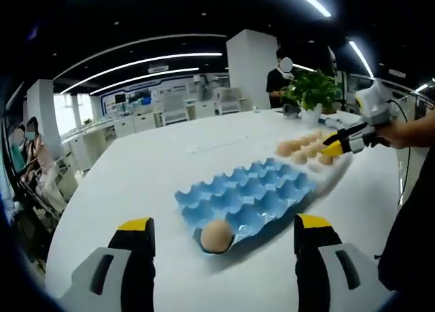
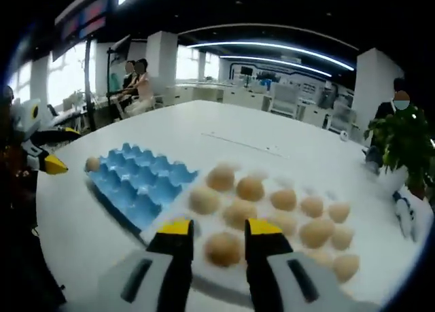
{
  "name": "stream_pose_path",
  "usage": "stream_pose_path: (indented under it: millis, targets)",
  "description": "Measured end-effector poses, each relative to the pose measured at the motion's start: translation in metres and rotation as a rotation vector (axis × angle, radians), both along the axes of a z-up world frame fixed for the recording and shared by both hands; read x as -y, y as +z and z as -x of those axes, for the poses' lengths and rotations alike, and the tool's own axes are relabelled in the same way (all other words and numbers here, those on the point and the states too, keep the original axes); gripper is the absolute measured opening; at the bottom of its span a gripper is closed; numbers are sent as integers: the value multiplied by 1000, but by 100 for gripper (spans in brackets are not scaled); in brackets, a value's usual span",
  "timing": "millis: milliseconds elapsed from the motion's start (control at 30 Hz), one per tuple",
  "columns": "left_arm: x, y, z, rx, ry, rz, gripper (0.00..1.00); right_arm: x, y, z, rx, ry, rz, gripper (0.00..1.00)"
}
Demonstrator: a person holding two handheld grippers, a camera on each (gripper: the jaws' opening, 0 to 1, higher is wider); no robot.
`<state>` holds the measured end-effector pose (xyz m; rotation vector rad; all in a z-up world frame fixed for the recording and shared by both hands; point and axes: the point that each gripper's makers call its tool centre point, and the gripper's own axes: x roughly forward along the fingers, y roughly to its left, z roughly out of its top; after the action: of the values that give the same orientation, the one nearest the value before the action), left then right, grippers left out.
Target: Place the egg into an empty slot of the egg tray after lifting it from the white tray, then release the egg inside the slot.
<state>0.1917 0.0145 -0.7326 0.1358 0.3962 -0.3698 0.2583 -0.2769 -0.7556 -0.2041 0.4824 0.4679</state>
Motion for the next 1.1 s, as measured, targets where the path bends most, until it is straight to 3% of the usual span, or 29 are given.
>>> stream_pose_path:
  millis: [400, 467, 500, 800, 1100]
  targets:
    - [-1, 2, 2, 4, 11, -7, 85, -9, -23, 0, -51, 24, -5, 29]
    - [-1, 2, 3, 1, 13, -8, 84, -9, -24, -1, -36, 34, 32, 27]
    - [-1, 1, 3, -2, 11, -10, 84, -9, -24, -2, -10, 71, 88, 27]
    - [-3, 1, 0, -1, 11, -13, 84, -8, -26, -3, -49, 64, 73, 27]
    - [2, -1, -1, -14, 2, 9, 82, -7, -25, -4, -32, 76, 62, 23]
